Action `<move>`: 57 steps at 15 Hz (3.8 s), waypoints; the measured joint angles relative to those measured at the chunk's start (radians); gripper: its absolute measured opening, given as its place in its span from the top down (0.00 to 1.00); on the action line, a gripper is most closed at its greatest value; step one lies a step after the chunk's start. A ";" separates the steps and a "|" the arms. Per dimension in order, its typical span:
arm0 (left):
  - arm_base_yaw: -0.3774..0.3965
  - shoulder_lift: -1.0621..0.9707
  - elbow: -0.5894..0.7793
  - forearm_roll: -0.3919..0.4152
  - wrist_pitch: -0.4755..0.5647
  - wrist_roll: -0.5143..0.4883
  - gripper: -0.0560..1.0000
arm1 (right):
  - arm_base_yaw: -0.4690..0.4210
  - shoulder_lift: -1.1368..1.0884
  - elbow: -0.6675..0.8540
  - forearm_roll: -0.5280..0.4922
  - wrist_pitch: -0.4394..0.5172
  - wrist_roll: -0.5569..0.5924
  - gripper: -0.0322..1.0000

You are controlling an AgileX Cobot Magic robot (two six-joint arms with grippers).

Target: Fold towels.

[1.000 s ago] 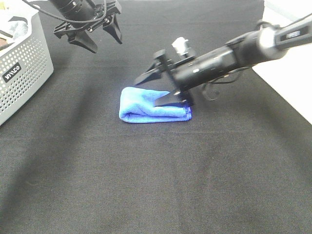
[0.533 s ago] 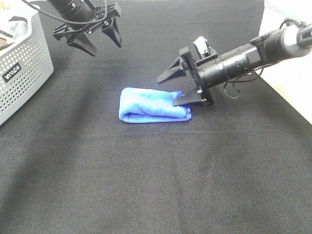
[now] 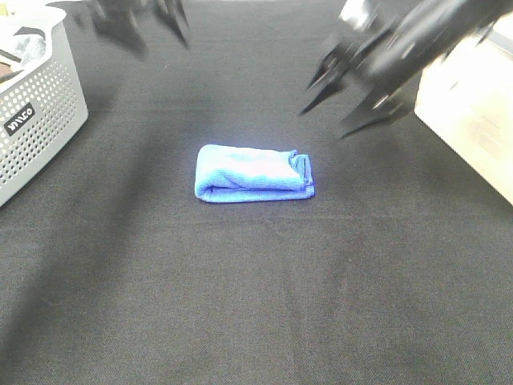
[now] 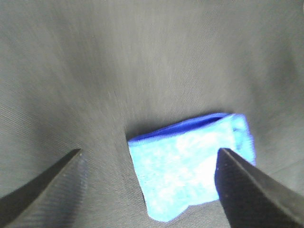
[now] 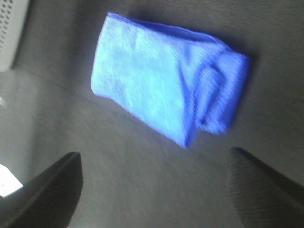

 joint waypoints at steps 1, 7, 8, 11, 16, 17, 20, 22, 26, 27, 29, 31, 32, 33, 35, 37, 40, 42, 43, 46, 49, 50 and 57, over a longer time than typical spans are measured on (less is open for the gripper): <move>0.000 -0.032 0.000 0.002 0.000 0.013 0.27 | 0.000 -0.045 0.000 -0.052 0.020 0.038 0.21; -0.003 -0.441 0.439 0.102 -0.001 0.111 0.27 | 0.000 -0.319 0.006 -0.234 0.113 0.184 0.21; -0.003 -0.531 0.545 0.136 -0.001 0.112 0.27 | 0.000 -0.383 0.030 -0.260 0.113 0.193 0.21; -0.003 -0.804 0.850 0.184 0.002 0.112 0.27 | 0.000 -0.567 0.172 -0.321 0.115 0.210 0.21; -0.003 -1.278 1.279 0.187 0.000 0.113 0.27 | 0.000 -0.957 0.522 -0.375 0.117 0.211 0.21; -0.003 -1.368 1.353 0.188 -0.001 0.114 0.27 | 0.000 -1.034 0.602 -0.389 0.114 0.211 0.21; -0.003 -1.713 1.602 0.188 -0.006 0.124 0.27 | 0.000 -1.317 0.813 -0.471 0.108 0.211 0.21; -0.003 -1.894 1.700 0.189 -0.028 0.138 0.27 | 0.000 -1.458 0.891 -0.527 0.108 0.211 0.21; -0.003 -2.143 1.817 0.188 -0.107 0.179 0.27 | 0.000 -1.709 1.031 -0.545 0.062 0.210 0.21; -0.003 -2.161 1.838 0.182 -0.125 0.205 0.27 | 0.000 -1.754 1.057 -0.547 0.053 0.209 0.21; -0.003 -2.164 1.867 0.158 -0.150 0.253 0.27 | 0.000 -1.822 1.109 -0.548 0.033 0.209 0.21; -0.003 -2.164 1.868 0.143 -0.155 0.286 0.27 | 0.000 -1.844 1.136 -0.548 0.000 0.207 0.21; -0.003 -2.164 1.868 0.140 -0.156 0.291 0.27 | 0.000 -1.846 1.143 -0.548 -0.014 0.202 0.21; -0.003 -2.164 1.870 0.138 -0.157 0.292 0.27 | 0.000 -1.846 1.143 -0.547 -0.018 0.201 0.21; -0.003 -2.164 1.872 0.138 -0.158 0.292 0.27 | 0.000 -1.846 1.143 -0.530 -0.020 0.201 0.21; -0.003 -2.164 1.873 0.138 -0.158 0.292 0.27 | 0.000 -1.846 1.143 -0.525 -0.020 0.201 0.21; -0.003 -2.164 1.873 0.138 -0.158 0.292 0.27 | 0.000 -1.846 1.143 -0.524 -0.020 0.201 0.21; -0.003 -2.164 1.873 0.138 -0.158 0.292 0.27 | 0.000 -1.846 1.143 -0.524 -0.020 0.201 0.21; -0.003 -2.164 1.873 0.138 -0.158 0.292 0.27 | 0.000 -1.846 1.143 -0.524 -0.020 0.201 0.21; 0.025 -2.164 1.873 0.138 -0.158 0.292 0.27 | 0.000 -1.846 1.143 -0.524 -0.020 0.201 0.21; 0.156 -2.170 1.873 0.138 -0.158 0.292 0.27 | -0.006 -1.846 1.143 -0.522 -0.020 0.201 0.21; 0.193 -2.180 1.873 0.138 -0.158 0.292 0.27 | -0.031 -1.846 1.143 -0.519 -0.020 0.201 0.21; 0.237 -2.298 1.873 0.138 -0.158 0.293 0.27 | -0.162 -2.016 1.143 -0.513 -0.021 0.201 0.21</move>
